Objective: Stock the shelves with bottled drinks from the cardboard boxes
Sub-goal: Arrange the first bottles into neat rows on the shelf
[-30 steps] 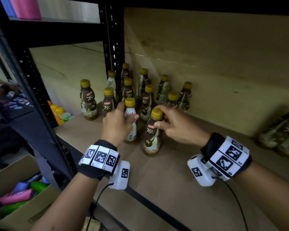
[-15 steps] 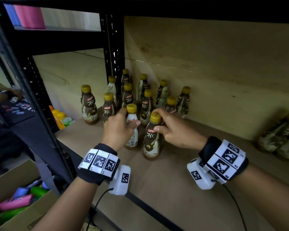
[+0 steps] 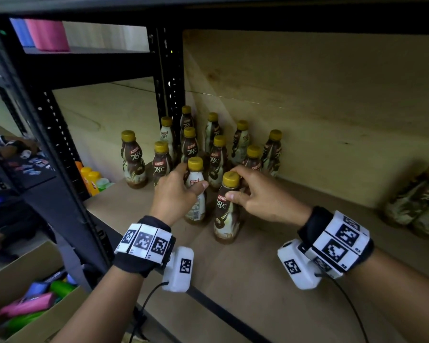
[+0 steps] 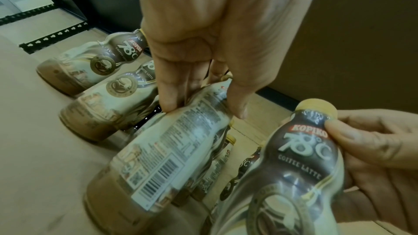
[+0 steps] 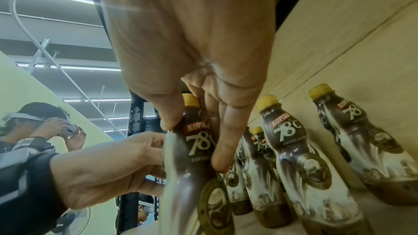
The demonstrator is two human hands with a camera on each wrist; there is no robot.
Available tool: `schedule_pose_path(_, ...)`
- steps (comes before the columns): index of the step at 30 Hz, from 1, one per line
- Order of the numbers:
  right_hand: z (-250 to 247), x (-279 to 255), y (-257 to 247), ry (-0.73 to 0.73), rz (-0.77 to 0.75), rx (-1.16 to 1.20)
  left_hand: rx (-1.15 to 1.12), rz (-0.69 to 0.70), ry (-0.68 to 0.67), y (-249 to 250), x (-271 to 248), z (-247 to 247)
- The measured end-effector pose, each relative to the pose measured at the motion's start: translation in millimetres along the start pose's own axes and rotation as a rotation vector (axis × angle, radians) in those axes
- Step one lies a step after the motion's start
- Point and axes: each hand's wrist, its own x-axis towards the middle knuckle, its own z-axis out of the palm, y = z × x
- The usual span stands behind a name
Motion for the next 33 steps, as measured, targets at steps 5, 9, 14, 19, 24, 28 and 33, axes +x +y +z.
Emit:
schedule_pose_path(5, -4.1, -4.3, 6.0, -0.060, 0.063, 0.227, 0.019, 0.021, 0.029, 7.5, -2.7, -8.9)
schedule_pose_path(9, -13.0, -15.1, 14.9, -0.042, 0.181, 0.385, 0.005, 0.207, 0.187, 53.5, 2.2, -26.0)
schedule_pose_path(14, -47.7, -36.3, 25.7, 0.159, 0.246, 0.425, -0.098, 0.364, 0.147, 129.5, 28.5, -13.7)
schedule_pose_path(19, -102.9, -85.1, 55.4, 0.421, 0.329, 0.428, -0.186, 0.459, -0.082, 197.4, 34.8, 58.5)
schedule_pose_path(24, -146.5, -165.4, 104.3, 0.612, 0.458, 0.244, -0.269, 0.473, -0.366, 244.2, 19.0, 152.3)
schedule_pose_path(28, -165.4, -212.0, 143.5, 0.674, 0.596, -0.021, -0.262, 0.439, -0.558, 278.7, 8.9, 222.3)
schedule_pose_path(33, -172.4, -224.8, 174.6, 0.773, 0.580, 0.179, -0.219, 0.385, -0.649, 304.7, 0.3, 287.3)
